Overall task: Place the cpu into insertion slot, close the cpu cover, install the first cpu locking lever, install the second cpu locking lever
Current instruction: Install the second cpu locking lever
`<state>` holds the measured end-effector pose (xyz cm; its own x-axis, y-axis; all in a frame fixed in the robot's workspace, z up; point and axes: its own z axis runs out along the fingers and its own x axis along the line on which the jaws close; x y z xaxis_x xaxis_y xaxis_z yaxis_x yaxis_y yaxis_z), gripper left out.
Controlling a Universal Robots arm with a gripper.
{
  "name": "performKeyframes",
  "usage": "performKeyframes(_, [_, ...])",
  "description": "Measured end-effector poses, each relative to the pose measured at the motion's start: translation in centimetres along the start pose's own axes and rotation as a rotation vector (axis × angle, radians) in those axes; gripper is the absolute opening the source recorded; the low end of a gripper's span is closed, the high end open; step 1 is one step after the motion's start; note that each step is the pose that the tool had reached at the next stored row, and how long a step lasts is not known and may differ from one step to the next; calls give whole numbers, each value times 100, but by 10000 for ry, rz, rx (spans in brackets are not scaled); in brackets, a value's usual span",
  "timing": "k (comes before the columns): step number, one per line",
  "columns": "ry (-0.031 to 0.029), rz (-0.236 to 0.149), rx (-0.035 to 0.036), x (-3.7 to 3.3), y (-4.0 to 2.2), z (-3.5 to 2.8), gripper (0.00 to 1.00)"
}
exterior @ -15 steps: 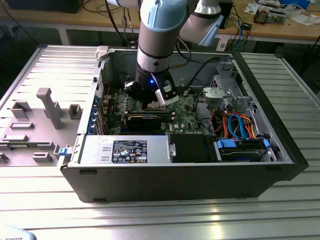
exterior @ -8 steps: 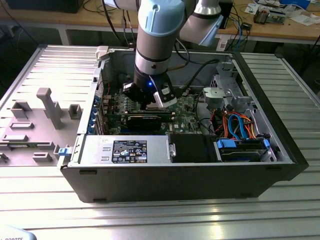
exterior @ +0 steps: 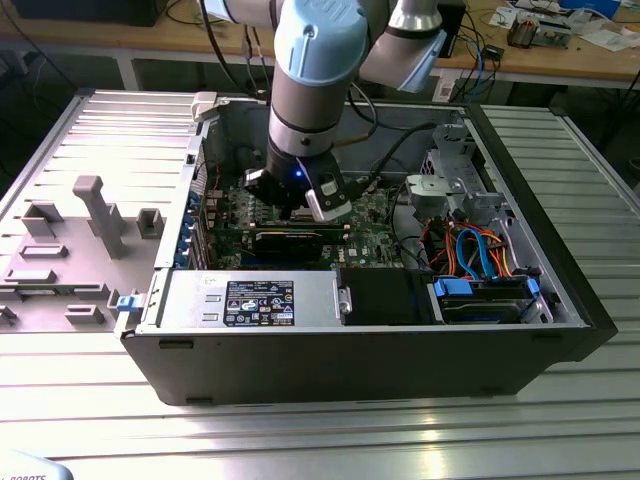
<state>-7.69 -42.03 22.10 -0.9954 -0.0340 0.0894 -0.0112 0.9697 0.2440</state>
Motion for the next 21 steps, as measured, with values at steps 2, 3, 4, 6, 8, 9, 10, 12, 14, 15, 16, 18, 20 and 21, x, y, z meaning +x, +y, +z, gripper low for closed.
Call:
performKeyframes(2, [-3, -18, -199, 1, -21, 0, 11])
performKeyframes(3, [-4, -27, -296, 2, -32, -1, 11])
performKeyframes(4, [-5, -36, -384, 4, -45, -3, 11])
performKeyframes(6, [-5, -47, -500, 8, -77, -2, 11])
performKeyframes(8, [-6, -56, -596, 9, -100, 0, 11])
performKeyframes(9, [-7, -58, -617, 9, -107, 3, 11])
performKeyframes(10, [-7, -66, -703, 5, -124, 43, 11])
performKeyframes(12, [-8, -81, -865, 3, -181, 107, 11])
performKeyframes(14, [-10, -92, -961, 1, -192, 126, 11])
performKeyframes(15, [-11, -98, -1021, 1, -196, 129, 11])
performKeyframes(16, [-12, -104, -1090, 1, -202, 130, 11])
performKeyframes(18, [-13, -110, -1156, 1, -215, 134, 11])
performKeyframes(20, [-15, -111, -1177, 2, -222, 142, 11])
performKeyframes(21, [-14, -111, -1177, 2, -223, 143, 11])
